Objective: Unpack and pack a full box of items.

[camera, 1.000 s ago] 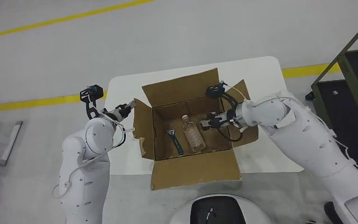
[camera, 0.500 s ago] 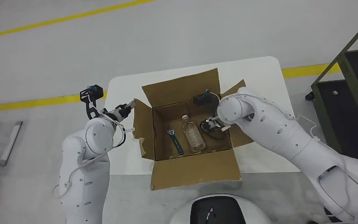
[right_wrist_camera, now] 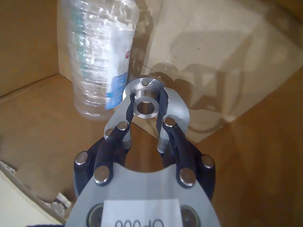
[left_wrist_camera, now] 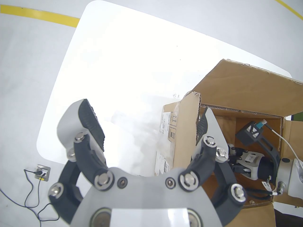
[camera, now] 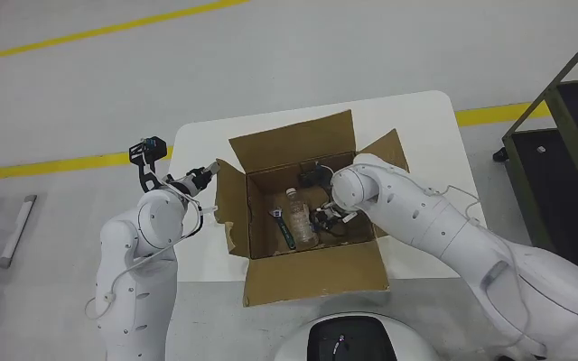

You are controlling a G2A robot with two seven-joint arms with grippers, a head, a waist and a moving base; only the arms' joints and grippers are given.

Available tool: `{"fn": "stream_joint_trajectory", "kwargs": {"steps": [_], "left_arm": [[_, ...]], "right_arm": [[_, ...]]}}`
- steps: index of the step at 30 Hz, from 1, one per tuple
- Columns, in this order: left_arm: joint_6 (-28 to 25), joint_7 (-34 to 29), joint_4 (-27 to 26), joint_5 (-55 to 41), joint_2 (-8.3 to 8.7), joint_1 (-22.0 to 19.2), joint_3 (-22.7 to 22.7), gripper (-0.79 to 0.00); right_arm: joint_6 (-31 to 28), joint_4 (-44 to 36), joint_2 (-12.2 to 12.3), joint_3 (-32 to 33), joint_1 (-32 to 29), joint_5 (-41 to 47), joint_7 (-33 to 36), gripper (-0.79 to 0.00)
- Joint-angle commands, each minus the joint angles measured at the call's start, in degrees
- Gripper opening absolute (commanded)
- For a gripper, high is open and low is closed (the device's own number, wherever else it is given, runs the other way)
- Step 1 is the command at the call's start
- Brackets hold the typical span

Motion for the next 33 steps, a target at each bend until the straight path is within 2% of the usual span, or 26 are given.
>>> {"fn": "stream_joint_trajectory", "kwargs": {"steps": [1, 4, 5, 6, 7, 12, 13, 14, 19, 22, 23, 24, 25, 26, 30, 33], "left_arm": [[0.0, 0.0, 0.0, 0.0, 0.0, 0.0, 0.0, 0.0], [0.0, 0.0, 0.0, 0.0, 0.0, 0.0, 0.0, 0.0], [0.0, 0.0, 0.0, 0.0, 0.0, 0.0, 0.0, 0.0], [0.0, 0.0, 0.0, 0.0, 0.0, 0.0, 0.0, 0.0], [0.0, 0.0, 0.0, 0.0, 0.0, 0.0, 0.0, 0.0], [0.0, 0.0, 0.0, 0.0, 0.0, 0.0, 0.0, 0.0], [0.0, 0.0, 0.0, 0.0, 0.0, 0.0, 0.0, 0.0], [0.0, 0.0, 0.0, 0.0, 0.0, 0.0, 0.0, 0.0], [0.0, 0.0, 0.0, 0.0, 0.0, 0.0, 0.0, 0.0], [0.0, 0.0, 0.0, 0.0, 0.0, 0.0, 0.0, 0.0], [0.0, 0.0, 0.0, 0.0, 0.0, 0.0, 0.0, 0.0], [0.0, 0.0, 0.0, 0.0, 0.0, 0.0, 0.0, 0.0], [0.0, 0.0, 0.0, 0.0, 0.0, 0.0, 0.0, 0.0], [0.0, 0.0, 0.0, 0.0, 0.0, 0.0, 0.0, 0.0], [0.0, 0.0, 0.0, 0.0, 0.0, 0.0, 0.0, 0.0], [0.0, 0.0, 0.0, 0.0, 0.0, 0.0, 0.0, 0.0]], "right_arm": [[-0.7, 0.9, -0.7, -0.4, 0.2, 0.0, -0.5, -0.785], [-1.4, 2.4, -1.8, -1.0, 0.4, -0.1, -1.2, -0.785], [-1.5, 2.9, -2.1, -1.3, 0.6, -0.4, -1.4, -0.739], [-1.8, 3.1, -2.5, -1.3, 0.6, -0.2, -2.0, -0.606], [-2.0, 3.6, -2.7, -1.4, 0.7, -0.3, -2.1, -0.517], [-2.8, 4.9, -3.6, -1.2, 1.1, -0.8, -2.3, -0.394], [-3.0, 5.0, -3.7, -1.1, 1.2, -0.8, -2.2, -0.169], [-3.2, 5.0, -3.8, -0.9, 1.2, -0.7, -2.0, 0.0], [-4.7, 2.8, -3.1, 1.7, 1.8, -0.3, -1.9, 0.0], [-6.2, -1.8, -1.3, 6.0, 1.7, 0.8, -2.6, 0.0], [-6.6, -3.8, -0.3, 7.8, 1.4, 0.3, -3.0, -0.12], [-6.5, -6.5, 0.8, 9.9, 1.0, -1.0, -3.8, -0.44], [-6.3, -9.6, 2.1, 12.1, -0.1, -2.4, -4.6, -0.554], [-6.2, -13.7, 3.4, 14.9, -1.4, -4.1, -5.6, -0.785], [-4.4, -34.4, 9.1, 27.9, -12.0, -14.9, -8.4, -0.785], [-2.4, -50.0, 12.1, 36.3, -22.3, -25.2, -9.2, -0.785]]}}
